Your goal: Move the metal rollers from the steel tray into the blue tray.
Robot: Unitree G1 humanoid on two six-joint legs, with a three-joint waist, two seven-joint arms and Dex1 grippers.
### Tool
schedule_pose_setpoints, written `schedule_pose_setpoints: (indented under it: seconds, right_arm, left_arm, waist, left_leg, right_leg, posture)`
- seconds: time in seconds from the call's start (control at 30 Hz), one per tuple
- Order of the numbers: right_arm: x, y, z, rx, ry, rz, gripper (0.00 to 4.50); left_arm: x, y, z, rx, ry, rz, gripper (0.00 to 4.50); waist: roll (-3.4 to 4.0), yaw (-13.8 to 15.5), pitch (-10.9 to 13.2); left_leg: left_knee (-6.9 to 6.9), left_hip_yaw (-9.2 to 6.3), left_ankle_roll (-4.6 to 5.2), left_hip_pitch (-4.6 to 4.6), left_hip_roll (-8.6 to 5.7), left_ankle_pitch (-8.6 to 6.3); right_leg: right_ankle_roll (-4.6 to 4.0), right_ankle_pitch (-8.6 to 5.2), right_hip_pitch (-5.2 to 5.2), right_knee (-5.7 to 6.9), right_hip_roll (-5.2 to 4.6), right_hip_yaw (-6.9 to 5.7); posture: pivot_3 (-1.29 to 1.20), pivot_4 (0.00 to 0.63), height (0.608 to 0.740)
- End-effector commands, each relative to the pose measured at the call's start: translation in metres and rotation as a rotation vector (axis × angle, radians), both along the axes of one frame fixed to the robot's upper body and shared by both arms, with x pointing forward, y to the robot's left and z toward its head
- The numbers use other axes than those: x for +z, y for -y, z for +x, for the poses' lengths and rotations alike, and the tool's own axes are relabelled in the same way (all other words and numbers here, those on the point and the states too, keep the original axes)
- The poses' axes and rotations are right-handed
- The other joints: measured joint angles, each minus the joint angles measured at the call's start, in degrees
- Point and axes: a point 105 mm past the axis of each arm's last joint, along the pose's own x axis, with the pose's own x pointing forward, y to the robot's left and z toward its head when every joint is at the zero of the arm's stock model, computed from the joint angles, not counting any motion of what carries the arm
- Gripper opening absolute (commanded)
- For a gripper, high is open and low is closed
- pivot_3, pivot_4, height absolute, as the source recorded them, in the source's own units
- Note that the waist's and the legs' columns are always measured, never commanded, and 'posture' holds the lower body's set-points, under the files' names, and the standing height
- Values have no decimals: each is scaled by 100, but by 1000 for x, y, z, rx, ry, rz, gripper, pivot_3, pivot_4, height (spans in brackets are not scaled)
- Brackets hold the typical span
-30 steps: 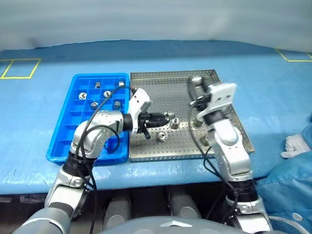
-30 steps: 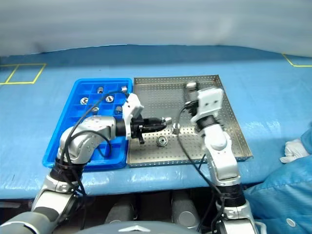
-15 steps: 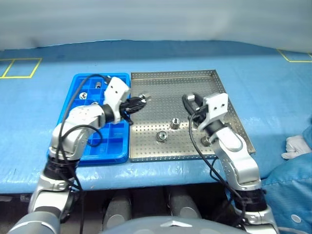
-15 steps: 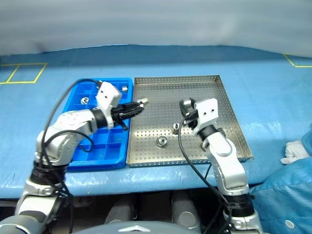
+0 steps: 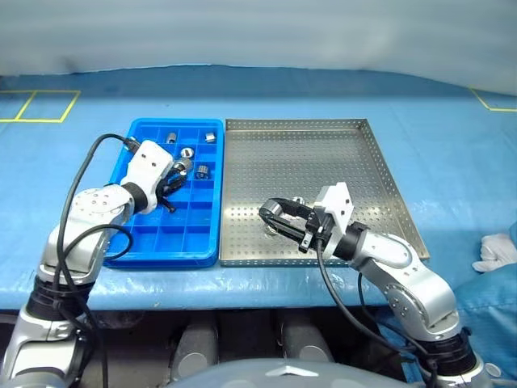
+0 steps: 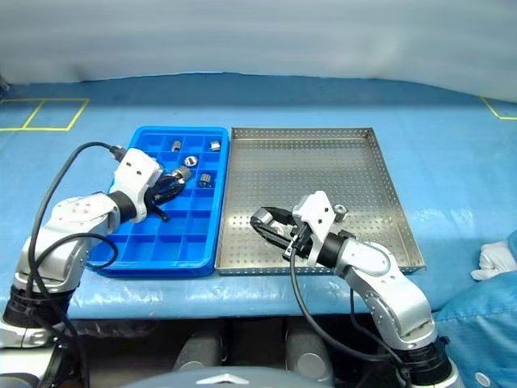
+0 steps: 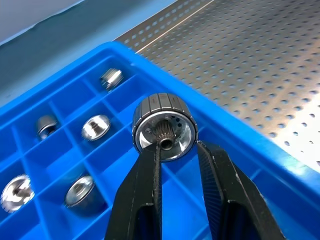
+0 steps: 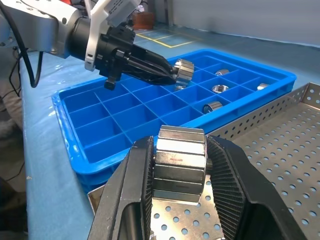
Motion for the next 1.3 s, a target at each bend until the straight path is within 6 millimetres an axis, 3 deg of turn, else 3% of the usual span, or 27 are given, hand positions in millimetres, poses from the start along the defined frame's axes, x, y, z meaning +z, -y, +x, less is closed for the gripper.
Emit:
schedule_pose_setpoints:
  seconds: [0.03,0.23,0.53,0.77,0.93,1.07,1.2,1.3]
  right_arm:
    - [12,-2,1,0,54,22,1281]
    - [16,1,8,-50,64,36,1281]
    - [14,1,12,-77,56,32,1281]
    - [11,0,18,-82,46,24,1281]
    - [10,-2,20,-84,46,15,1281]
    - [10,-2,20,-85,44,14,1281]
    - [9,-5,18,-65,41,13,1281]
    - [11,-14,16,-25,10,39,1281]
  left_arm:
    - [-2,-23,1,144,6,84,834]
    - [-10,-52,-1,327,-11,149,834]
    - [-6,-76,-13,444,2,155,834]
    - [-17,-73,-22,426,-35,147,834]
    - [-16,-65,-22,369,-14,151,2316]
    - [2,-60,-17,365,81,52,3595]
    - [26,-36,-16,190,187,-90,3595]
    - [27,-15,-34,-42,132,-98,3595]
  waist:
    - [0,-1,0]
    - [-1,8,1]
    - [-2,14,1]
    - [-4,63,2]
    - [-4,128,2]
    - [-5,177,2]
    - [-5,218,2]
    - [-5,193,2]
  left_leg:
    - [-3,1,-1,-2,0,-1]
    - [-10,-5,-3,-3,2,-3]
    - [-9,-4,-4,-1,2,-3]
    - [-5,-3,-4,-1,1,-3]
    - [-6,-2,-4,0,1,-3]
    - [-5,-2,-5,0,0,-3]
    - [-4,-3,-5,-2,0,-3]
    - [-6,0,-5,-2,1,-3]
  right_leg:
    - [0,0,-2,-1,0,0]
    - [-3,-2,-5,-1,0,-7]
    - [-3,-2,-4,0,-2,-8]
    - [-3,-2,-3,-1,-6,-10]
    - [-4,-2,-2,0,-6,-10]
    - [-4,-2,-1,-2,-8,-10]
    - [-4,-2,-2,-3,-8,-12]
    - [-5,-2,-3,-2,-9,-12]
  posture:
    - [19,150,740]
    - [24,150,740]
    - [33,150,740]
    - [57,150,740]
    - [60,150,740]
    - [60,150,740]
    - [61,150,740]
    - [61,150,740]
